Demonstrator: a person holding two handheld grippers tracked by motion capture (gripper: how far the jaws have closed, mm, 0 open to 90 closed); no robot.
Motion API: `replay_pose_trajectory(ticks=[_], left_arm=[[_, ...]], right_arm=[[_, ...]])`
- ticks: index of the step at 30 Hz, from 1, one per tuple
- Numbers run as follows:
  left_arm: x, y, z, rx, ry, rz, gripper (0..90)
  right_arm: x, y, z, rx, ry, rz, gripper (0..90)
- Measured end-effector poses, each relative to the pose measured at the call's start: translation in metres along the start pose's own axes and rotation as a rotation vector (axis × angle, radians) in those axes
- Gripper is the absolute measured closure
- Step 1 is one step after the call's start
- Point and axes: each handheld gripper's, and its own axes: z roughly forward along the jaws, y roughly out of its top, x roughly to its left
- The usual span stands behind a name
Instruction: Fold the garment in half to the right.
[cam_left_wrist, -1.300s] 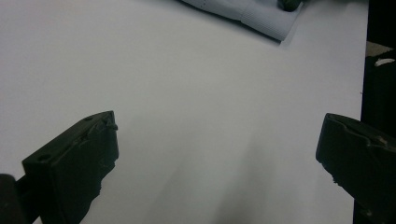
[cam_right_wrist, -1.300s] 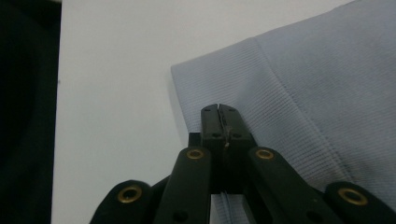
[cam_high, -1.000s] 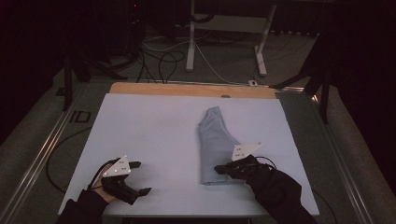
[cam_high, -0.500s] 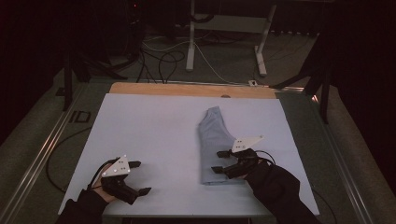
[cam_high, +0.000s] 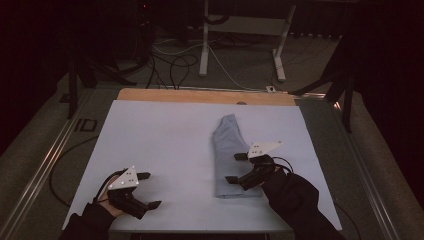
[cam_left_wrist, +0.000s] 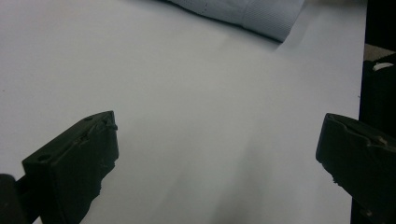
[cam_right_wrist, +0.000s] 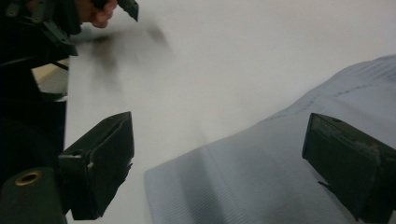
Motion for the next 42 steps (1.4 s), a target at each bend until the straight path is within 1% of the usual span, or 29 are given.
replay_pose_trajectory(ticks=[2, 3, 7, 8, 9, 10, 11, 13, 14, 15, 16, 17, 19, 20, 21, 22, 23, 25, 26, 27, 28, 29, 33, 35, 38, 39, 40, 41, 42], left_arm=[[-0.001, -0.001, -0.001, 0.001, 0.002, -0.002, 0.5], [0.0, -0.001, -0.001, 0.001, 0.003, -0.002, 0.5], [-0.001, -0.002, -0.003, -0.004, 0.007, -0.005, 0.5], [-0.001, -0.001, -0.003, -0.006, 0.006, -0.006, 0.5], [-0.001, -0.001, -0.003, -0.007, 0.005, -0.005, 0.5], [-0.001, -0.001, -0.003, -0.007, 0.005, -0.005, 0.5], [-0.001, -0.001, -0.003, -0.006, 0.006, -0.005, 0.5], [-0.001, -0.001, -0.004, -0.009, 0.004, -0.008, 0.5], [-0.001, -0.001, -0.004, -0.013, 0.004, -0.008, 0.5], [0.0, -0.001, -0.004, -0.015, 0.004, -0.006, 0.5], [0.0, -0.001, -0.005, -0.018, 0.001, -0.004, 0.5], [0.0, -0.001, -0.005, -0.02, 0.001, -0.002, 0.5], [0.0, -0.001, -0.004, -0.022, -0.001, -0.002, 0.5], [0.0, 0.0, -0.003, -0.024, -0.004, -0.001, 0.5], [0.0, 0.0, -0.003, -0.024, -0.004, -0.001, 0.5], [0.001, 0.001, -0.003, -0.023, -0.004, 0.001, 0.5], [0.0, 0.001, -0.002, -0.021, -0.006, 0.002, 0.5], [0.001, 0.001, -0.001, -0.018, -0.008, 0.006, 0.5], [0.001, 0.001, -0.001, -0.019, -0.01, 0.004, 0.5], [0.001, 0.002, -0.001, -0.018, -0.011, 0.004, 0.6], [0.002, 0.002, 0.0, -0.018, -0.011, 0.005, 0.6], [0.002, 0.003, 0.0, -0.024, -0.013, 0.007, 0.5], [0.002, 0.003, 0.001, -0.021, -0.017, 0.009, 0.5], [0.003, 0.001, 0.0, -0.022, -0.018, 0.002, 0.5], [0.004, 0.001, 0.0, -0.023, -0.018, 0.003, 0.5], [0.004, 0.001, -0.001, -0.024, -0.017, 0.002, 0.5], [0.004, 0.001, -0.001, -0.024, -0.015, 0.005, 0.5], [0.003, 0.001, -0.001, -0.023, -0.014, 0.007, 0.5], [0.003, 0.001, -0.002, -0.022, -0.013, 0.007, 0.5]], right_arm=[[0.0, 0.001, -0.001, -0.005, -0.005, -0.001, 9.4], [0.0, 0.003, -0.005, -0.008, -0.026, -0.013, 9.4], [-0.001, 0.006, -0.012, -0.01, -0.055, -0.018, 9.4], [-0.001, 0.006, -0.012, -0.01, -0.055, -0.018, 9.4], [0.0, 0.006, -0.015, -0.004, -0.073, -0.024, 9.5], [0.0, 0.006, -0.015, -0.004, -0.073, -0.024, 9.5], [0.001, 0.005, -0.019, -0.016, -0.084, -0.015, 9.4], [0.001, 0.004, -0.022, -0.02, -0.091, -0.012, 9.4], [0.0, 0.0, -0.027, -0.028, -0.111, 0.001, 9.4], [0.0, 0.0, -0.027, -0.028, -0.111, 0.001, 9.4], [0.0, -0.002, -0.03, -0.031, -0.117, 0.007, 9.4], [0.0, -0.008, -0.035, -0.031, -0.137, 0.013, 9.5], [0.0, -0.012, -0.037, -0.03, -0.14, 0.013, 9.4], [-0.001, -0.02, -0.04, -0.017, -0.161, 0.022, 9.4], [-0.001, -0.025, -0.041, -0.016, -0.164, 0.03, 9.5], [-0.001, -0.025, -0.041, -0.016, -0.164, 0.03, 9.5], [0.001, -0.035, -0.043, -0.012, -0.178, 0.047, 9.5], [0.001, -0.044, -0.046, -0.011, -0.183, 0.054, 9.4], [0.001, -0.044, -0.046, -0.011, -0.183, 0.054, 9.4], [0.002, -0.053, -0.048, -0.008, -0.195, 0.063, 9.4], [0.002, -0.053, -0.048, -0.008, -0.195, 0.063, 9.4], [0.001, -0.062, -0.05, -0.007, -0.193, 0.073, 9.5], [0.002, -0.071, -0.054, -0.014, -0.209, 0.088, 9.4], [0.003, -0.079, -0.057, -0.019, -0.233, 0.105, 9.4], [0.003, -0.084, -0.058, -0.021, -0.243, 0.119, 9.4], [0.004, -0.089, -0.059, -0.025, -0.27, 0.115, 9.4], [0.004, -0.089, -0.059, -0.025, -0.27, 0.115, 9.4], [0.004, -0.091, -0.06, -0.024, -0.281, 0.113, 9.5], [0.007, -0.095, -0.062, -0.035, -0.297, 0.126, 9.4]])
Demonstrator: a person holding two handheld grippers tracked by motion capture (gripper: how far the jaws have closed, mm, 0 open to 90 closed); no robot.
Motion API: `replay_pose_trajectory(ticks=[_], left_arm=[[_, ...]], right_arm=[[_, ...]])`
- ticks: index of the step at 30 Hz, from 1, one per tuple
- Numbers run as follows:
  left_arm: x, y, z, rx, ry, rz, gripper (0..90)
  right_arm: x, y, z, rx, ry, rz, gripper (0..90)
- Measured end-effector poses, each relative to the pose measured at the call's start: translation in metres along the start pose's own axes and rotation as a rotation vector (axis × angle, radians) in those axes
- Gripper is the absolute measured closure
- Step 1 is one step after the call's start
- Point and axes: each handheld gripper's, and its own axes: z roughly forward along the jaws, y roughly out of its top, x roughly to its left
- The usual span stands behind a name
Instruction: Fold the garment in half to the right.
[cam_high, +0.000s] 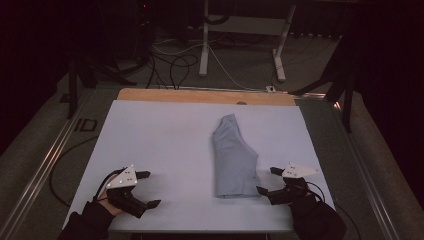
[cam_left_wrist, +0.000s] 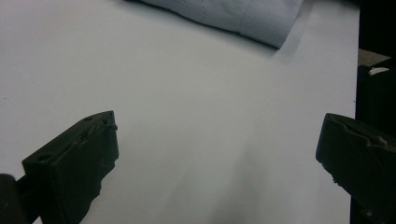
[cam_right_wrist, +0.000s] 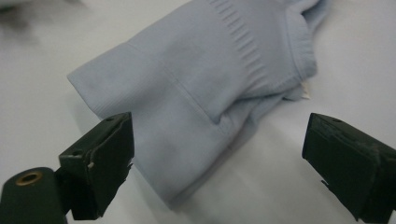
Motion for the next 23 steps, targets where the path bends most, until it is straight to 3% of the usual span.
replay_pose_trajectory(ticks=[4, 7, 23], left_arm=[[0.0, 0.0, -0.001, 0.0, 0.001, -0.001, 0.5], [0.0, -0.001, -0.001, -0.001, 0.002, -0.004, 0.5], [0.0, -0.001, -0.002, -0.002, 0.006, 0.001, 0.5]], right_arm=[[0.002, -0.008, -0.004, -0.001, -0.038, -0.003, 9.4], [0.003, -0.013, -0.006, -0.007, -0.037, 0.011, 9.4], [0.005, -0.013, -0.001, -0.013, -0.042, -0.016, 9.5]])
